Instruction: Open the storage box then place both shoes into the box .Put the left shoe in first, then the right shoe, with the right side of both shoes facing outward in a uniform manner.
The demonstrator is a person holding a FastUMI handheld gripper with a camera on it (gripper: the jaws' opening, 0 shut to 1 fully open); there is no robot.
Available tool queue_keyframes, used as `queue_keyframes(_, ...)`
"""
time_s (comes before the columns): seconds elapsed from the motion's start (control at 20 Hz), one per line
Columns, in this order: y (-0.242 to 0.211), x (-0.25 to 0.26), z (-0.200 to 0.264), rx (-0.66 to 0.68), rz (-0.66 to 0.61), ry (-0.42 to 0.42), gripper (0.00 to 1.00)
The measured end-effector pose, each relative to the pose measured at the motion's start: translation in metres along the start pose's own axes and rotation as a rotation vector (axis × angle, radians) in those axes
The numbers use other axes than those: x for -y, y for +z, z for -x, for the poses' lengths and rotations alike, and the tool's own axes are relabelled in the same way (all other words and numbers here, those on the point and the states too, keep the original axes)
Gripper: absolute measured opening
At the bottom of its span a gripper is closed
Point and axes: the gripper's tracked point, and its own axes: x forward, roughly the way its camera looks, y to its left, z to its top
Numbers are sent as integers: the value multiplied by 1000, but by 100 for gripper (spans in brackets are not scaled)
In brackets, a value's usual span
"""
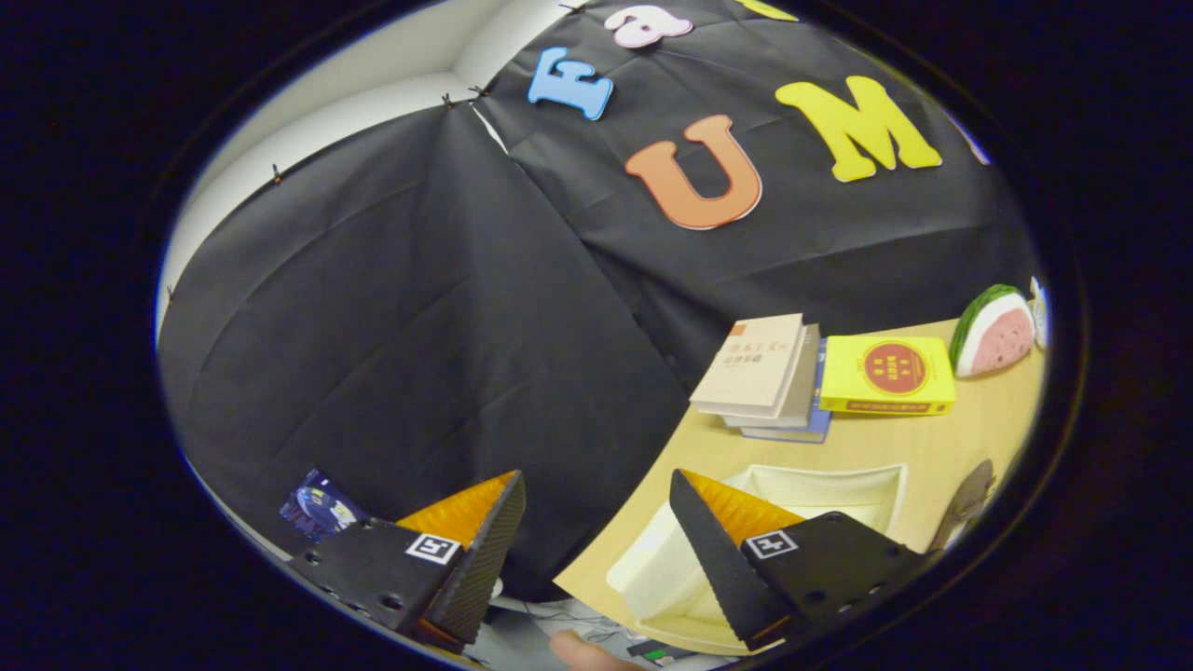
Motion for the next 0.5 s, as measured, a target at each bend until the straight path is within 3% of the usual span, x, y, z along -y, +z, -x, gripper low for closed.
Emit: queue_keyframes(0.5,-26,214,87,4,-5,-362,95)
